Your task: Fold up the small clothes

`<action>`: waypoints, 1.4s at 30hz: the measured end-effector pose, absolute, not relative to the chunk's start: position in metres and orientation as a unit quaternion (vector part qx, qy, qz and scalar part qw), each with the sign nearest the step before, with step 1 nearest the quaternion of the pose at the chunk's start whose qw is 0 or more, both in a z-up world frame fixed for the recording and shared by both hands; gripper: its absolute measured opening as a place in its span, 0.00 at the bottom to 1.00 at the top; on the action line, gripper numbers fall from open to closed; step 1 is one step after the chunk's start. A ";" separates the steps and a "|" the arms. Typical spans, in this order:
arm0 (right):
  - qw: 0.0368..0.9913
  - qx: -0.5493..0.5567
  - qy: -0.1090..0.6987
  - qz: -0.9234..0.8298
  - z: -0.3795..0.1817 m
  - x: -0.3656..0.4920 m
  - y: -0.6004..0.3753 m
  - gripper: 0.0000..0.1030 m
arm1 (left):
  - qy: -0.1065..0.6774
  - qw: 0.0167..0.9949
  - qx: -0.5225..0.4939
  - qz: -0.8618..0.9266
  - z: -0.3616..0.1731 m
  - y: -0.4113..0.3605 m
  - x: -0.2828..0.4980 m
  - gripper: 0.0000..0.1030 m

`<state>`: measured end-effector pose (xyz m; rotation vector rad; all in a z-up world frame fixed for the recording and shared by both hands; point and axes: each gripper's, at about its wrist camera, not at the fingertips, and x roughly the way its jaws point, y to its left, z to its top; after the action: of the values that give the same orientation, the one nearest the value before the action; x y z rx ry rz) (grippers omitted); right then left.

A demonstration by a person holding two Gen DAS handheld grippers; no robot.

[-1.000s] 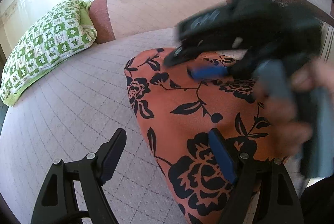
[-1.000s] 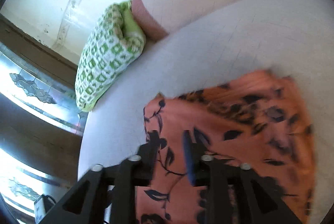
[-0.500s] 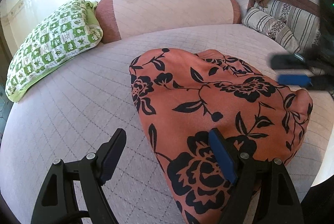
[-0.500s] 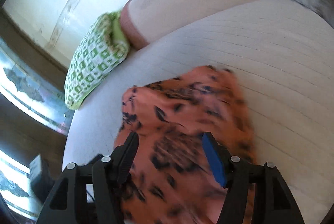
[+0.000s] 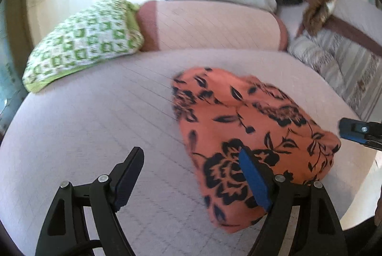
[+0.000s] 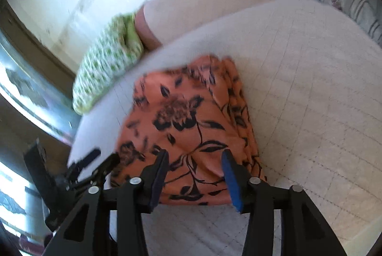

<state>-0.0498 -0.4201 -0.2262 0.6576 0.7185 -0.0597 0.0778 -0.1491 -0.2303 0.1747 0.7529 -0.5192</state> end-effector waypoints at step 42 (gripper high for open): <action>0.916 0.262 0.293 -0.084 -0.211 -0.057 -0.412 0.65 | 0.356 0.909 0.096 -0.195 -0.224 -0.147 0.085 0.86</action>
<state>-0.0571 -0.4122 -0.2107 0.5395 0.6020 -0.1723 0.0853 -0.1474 -0.2235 0.1989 0.7350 -0.4023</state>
